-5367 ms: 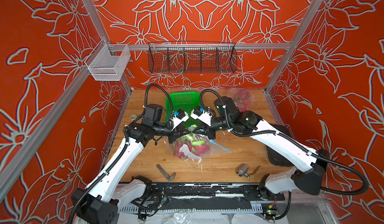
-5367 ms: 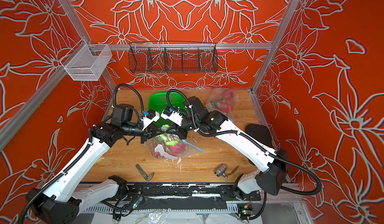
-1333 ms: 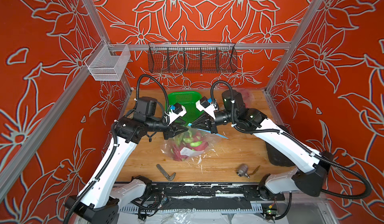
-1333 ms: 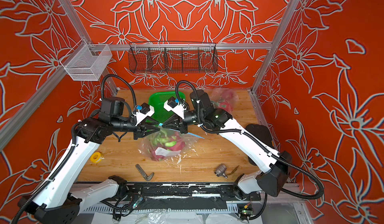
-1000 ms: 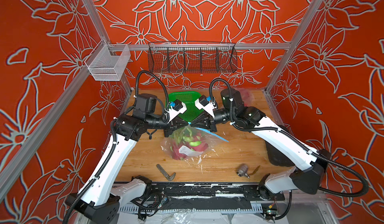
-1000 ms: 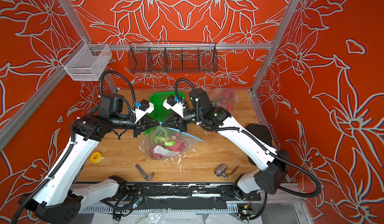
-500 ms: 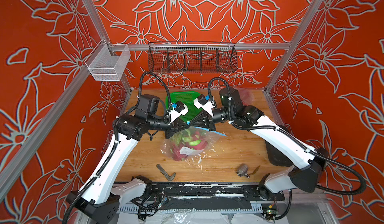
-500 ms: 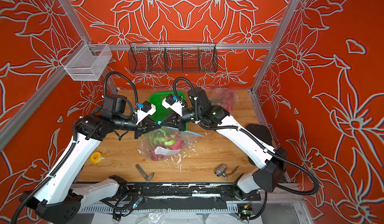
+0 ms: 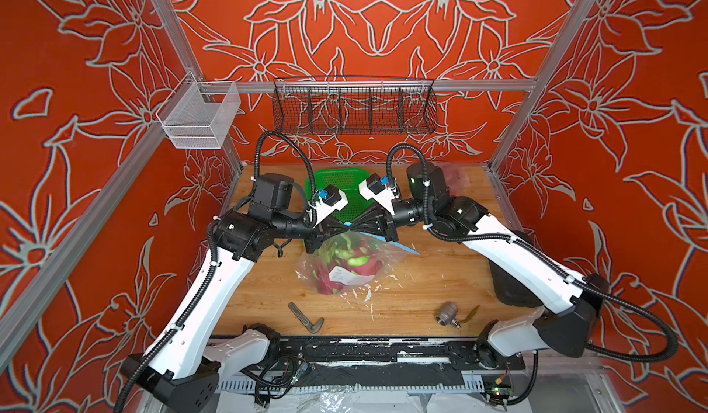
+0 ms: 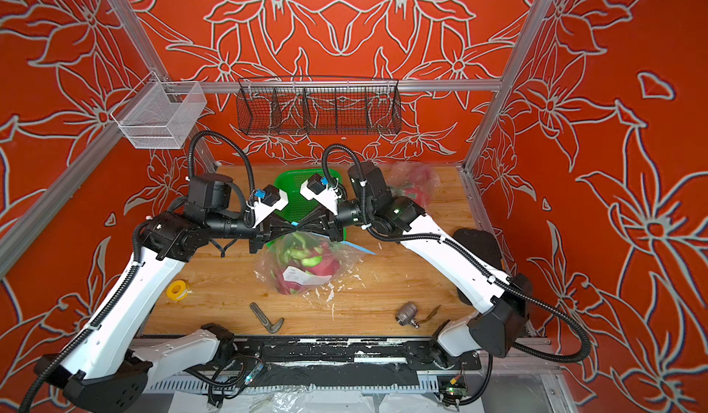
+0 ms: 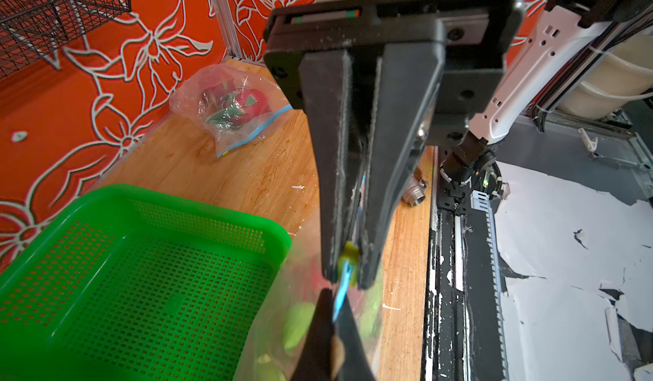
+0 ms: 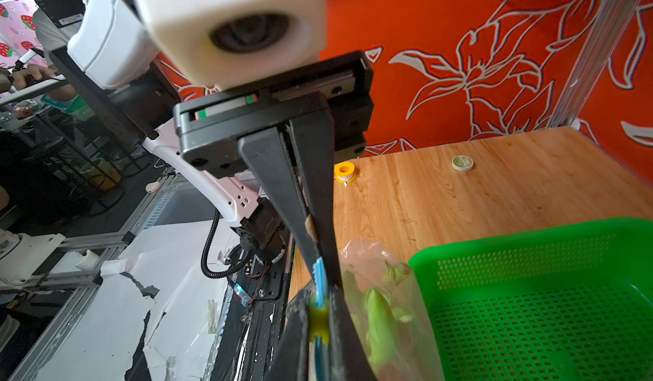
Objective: Open the zip-top bag and take out the dragon fruit
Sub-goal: Unzip the zipper on the zipper food storage bag.
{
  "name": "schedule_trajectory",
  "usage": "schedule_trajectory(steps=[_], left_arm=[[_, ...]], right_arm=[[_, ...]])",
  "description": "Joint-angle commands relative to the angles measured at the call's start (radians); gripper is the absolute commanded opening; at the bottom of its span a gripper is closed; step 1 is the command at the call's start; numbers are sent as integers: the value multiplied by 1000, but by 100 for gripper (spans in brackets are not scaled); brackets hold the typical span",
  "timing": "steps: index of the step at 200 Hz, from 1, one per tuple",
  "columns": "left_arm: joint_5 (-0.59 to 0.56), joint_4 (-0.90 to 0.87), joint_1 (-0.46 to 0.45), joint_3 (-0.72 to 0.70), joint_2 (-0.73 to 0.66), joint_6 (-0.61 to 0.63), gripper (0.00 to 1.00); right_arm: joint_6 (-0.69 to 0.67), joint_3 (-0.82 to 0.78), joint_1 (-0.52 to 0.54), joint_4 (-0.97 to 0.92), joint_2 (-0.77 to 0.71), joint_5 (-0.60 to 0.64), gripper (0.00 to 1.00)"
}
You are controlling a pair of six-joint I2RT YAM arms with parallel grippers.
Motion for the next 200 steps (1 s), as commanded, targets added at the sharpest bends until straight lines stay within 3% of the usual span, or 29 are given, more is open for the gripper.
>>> schedule_trajectory(steps=[1, 45, 63, 84, 110, 156, 200], left_arm=[[-36, 32, 53, 7, -15, 41, 0], [24, 9, 102, -11, -30, 53, 0], [30, 3, 102, -15, -39, 53, 0], [30, 2, 102, -24, -46, 54, 0], [14, 22, 116, -43, -56, 57, 0], [-17, 42, 264, -19, -61, 88, 0], [-70, 8, 341, -11, -92, 148, 0]], right_arm=[[-20, -34, -15, -24, -36, -24, 1], [0, -67, -28, 16, -47, -26, 11], [8, -59, -29, 20, -42, -30, 10], [15, -53, -28, 28, -34, -38, 0], [1, -55, -29, 2, -33, -35, 0], [-31, -158, -62, -31, -95, 11, 0], [57, -246, -67, 88, -134, 32, 1]])
